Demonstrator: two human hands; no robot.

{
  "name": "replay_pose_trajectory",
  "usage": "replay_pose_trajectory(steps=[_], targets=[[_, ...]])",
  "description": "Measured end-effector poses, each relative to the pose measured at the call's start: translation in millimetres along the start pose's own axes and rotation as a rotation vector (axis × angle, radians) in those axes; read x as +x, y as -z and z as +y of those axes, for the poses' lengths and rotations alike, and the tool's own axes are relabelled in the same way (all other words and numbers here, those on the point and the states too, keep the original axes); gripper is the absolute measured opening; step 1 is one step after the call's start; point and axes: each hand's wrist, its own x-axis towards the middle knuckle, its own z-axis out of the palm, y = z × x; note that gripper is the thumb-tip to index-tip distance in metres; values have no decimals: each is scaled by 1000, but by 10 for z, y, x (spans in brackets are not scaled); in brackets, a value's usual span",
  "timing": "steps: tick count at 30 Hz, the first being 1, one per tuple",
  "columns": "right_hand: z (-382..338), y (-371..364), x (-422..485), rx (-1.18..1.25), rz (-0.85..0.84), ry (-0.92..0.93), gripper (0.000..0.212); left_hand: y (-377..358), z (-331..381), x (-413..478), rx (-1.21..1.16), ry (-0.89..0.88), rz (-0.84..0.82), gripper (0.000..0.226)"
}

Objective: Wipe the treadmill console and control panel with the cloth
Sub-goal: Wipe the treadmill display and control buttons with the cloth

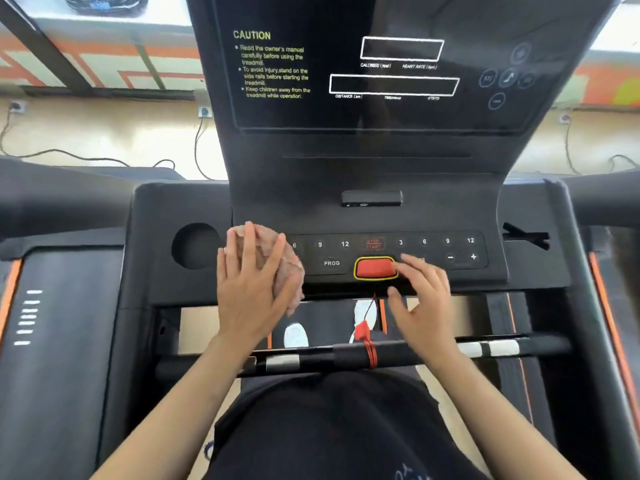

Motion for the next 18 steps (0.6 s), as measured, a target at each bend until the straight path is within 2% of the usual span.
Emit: replay_pose_trajectory(steps=[4, 8, 14, 18], targets=[[324, 165, -145, -191, 87, -221, 55, -58, 4, -65, 60, -13, 6, 72], [667, 278, -224, -317, 69, -436, 78, -85, 158, -145, 102, -26, 13, 77], [880, 419, -301, -215, -38, -380, 80, -192, 579, -123, 3, -165, 70, 63], [987, 567, -321, -162, -77, -337, 77, -259, 1023, 72, -50, -245, 32, 60]])
